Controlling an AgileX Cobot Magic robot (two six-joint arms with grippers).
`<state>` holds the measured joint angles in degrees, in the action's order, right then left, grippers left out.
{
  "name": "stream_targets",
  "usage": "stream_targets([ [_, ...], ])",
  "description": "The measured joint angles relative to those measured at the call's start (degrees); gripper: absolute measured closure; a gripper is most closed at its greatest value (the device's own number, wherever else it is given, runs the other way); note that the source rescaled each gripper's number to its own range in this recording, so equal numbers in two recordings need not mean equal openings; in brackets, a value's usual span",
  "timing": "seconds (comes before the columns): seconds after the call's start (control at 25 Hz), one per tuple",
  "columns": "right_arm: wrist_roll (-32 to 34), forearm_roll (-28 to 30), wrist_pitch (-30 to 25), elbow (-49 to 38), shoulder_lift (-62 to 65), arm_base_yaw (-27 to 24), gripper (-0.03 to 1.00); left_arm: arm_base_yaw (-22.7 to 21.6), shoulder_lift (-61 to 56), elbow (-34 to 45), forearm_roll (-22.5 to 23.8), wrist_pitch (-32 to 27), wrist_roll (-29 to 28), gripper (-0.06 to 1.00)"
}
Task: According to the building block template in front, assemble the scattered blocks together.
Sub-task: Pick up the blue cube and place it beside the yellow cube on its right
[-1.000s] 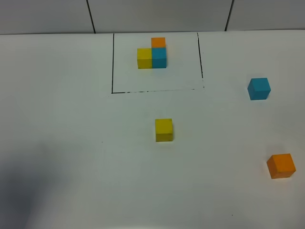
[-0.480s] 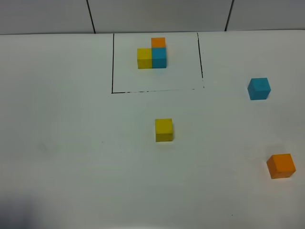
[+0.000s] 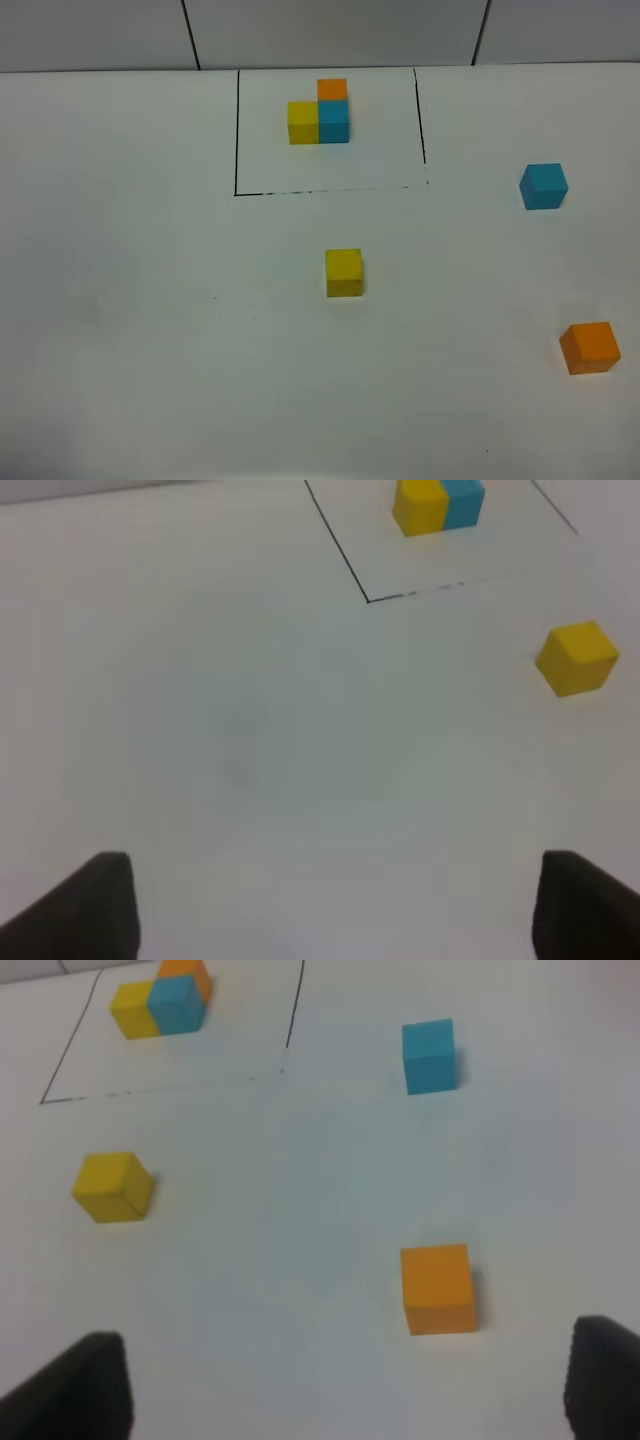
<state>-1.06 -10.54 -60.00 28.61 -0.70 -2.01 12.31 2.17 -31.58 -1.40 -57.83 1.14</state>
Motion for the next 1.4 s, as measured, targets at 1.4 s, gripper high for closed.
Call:
stream_targets([
  [1.4,0.0,0.0,0.0,0.0,0.0,0.0,0.22,-1.5,-2.6,2.7,-2.8,-3.4,0.2,0.26],
])
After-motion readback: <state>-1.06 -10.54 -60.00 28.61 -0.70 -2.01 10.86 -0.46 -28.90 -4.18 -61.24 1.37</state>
